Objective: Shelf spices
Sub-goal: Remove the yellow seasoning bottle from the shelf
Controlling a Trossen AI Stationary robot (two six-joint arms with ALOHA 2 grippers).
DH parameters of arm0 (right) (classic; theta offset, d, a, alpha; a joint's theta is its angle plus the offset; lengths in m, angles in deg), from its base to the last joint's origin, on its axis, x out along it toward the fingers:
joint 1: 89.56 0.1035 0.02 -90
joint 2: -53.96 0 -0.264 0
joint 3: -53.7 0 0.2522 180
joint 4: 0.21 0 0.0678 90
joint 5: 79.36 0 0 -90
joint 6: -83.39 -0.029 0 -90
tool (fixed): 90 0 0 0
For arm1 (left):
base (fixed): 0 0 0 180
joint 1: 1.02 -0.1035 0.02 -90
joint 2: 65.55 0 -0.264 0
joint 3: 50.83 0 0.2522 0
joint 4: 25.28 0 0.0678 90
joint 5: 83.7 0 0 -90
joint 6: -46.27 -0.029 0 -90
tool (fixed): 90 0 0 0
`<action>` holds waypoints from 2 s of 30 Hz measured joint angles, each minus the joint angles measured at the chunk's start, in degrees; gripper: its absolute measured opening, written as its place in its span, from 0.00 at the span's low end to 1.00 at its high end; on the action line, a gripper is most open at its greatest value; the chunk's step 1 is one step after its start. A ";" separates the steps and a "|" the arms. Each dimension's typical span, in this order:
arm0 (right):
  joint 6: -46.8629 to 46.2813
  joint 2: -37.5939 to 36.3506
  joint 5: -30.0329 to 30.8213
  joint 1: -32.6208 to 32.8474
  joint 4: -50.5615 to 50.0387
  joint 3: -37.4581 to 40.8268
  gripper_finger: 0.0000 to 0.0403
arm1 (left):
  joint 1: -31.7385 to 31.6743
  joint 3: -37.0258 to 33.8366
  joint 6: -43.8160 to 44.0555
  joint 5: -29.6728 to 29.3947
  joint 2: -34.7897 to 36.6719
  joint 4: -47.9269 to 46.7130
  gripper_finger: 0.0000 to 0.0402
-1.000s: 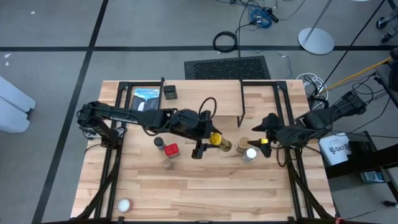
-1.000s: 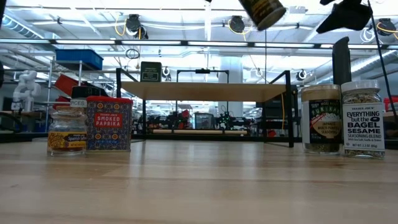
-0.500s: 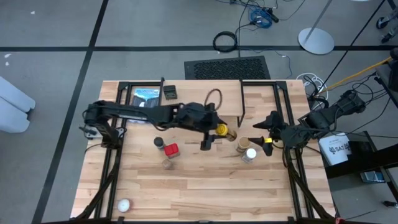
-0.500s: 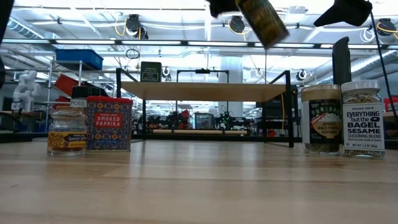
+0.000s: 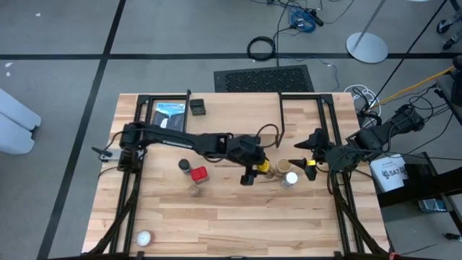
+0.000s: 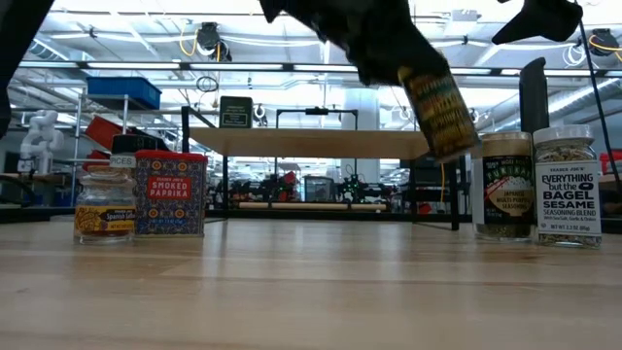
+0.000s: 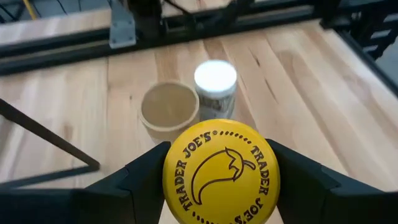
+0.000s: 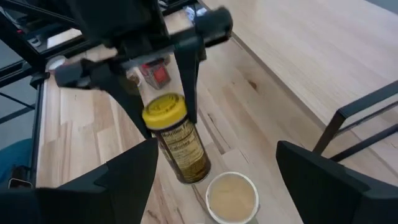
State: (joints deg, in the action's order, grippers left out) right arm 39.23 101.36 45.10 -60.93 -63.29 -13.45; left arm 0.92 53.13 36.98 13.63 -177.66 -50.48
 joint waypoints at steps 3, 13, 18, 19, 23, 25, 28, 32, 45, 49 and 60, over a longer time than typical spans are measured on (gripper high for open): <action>-0.04 0.00 0.00 0.00 -0.30 0.00 0.78 | -0.04 0.02 -0.01 0.00 -1.44 0.09 0.61; -0.17 0.00 0.00 0.00 -0.28 0.00 0.78 | -0.04 0.02 -0.63 -0.02 -2.25 -0.09 0.61; -0.20 0.02 0.00 0.00 -0.26 0.00 0.78 | -0.04 -0.02 -1.56 -0.02 -3.96 -0.18 0.61; -0.20 0.02 0.00 0.00 -0.24 0.00 0.78 | -0.04 -0.02 -1.58 -0.02 -4.48 0.66 0.61; -0.20 0.08 0.00 0.00 -0.26 0.00 0.78 | -0.04 0.07 -1.60 -0.02 -5.41 1.14 0.61; -0.21 0.13 0.00 0.00 -0.24 0.00 0.78 | -0.04 -0.07 -1.60 -0.02 -5.58 -0.13 0.61; -0.20 0.13 0.00 0.00 -0.26 0.00 0.78 | -0.04 -0.07 -1.64 -0.02 -5.71 0.93 0.61; -0.20 0.15 0.00 0.00 -0.24 0.00 0.78 | -0.15 -0.04 -1.86 -0.02 -6.00 0.74 0.61; -0.20 0.15 0.00 0.00 -0.22 0.00 0.78 | -0.25 -0.04 -2.68 -0.02 -6.27 2.14 0.61; -0.20 0.15 0.00 0.00 -0.21 0.00 0.78 | -0.44 -0.04 -3.29 -0.04 -6.91 2.40 0.61; -0.20 0.17 0.00 0.00 -0.20 0.00 0.78 | -0.55 -0.04 -3.35 -0.07 -7.53 3.46 0.61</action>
State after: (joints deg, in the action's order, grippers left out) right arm 39.03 101.53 45.10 -60.93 -63.49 -13.45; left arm 0.37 53.08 33.63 13.56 -185.19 -47.02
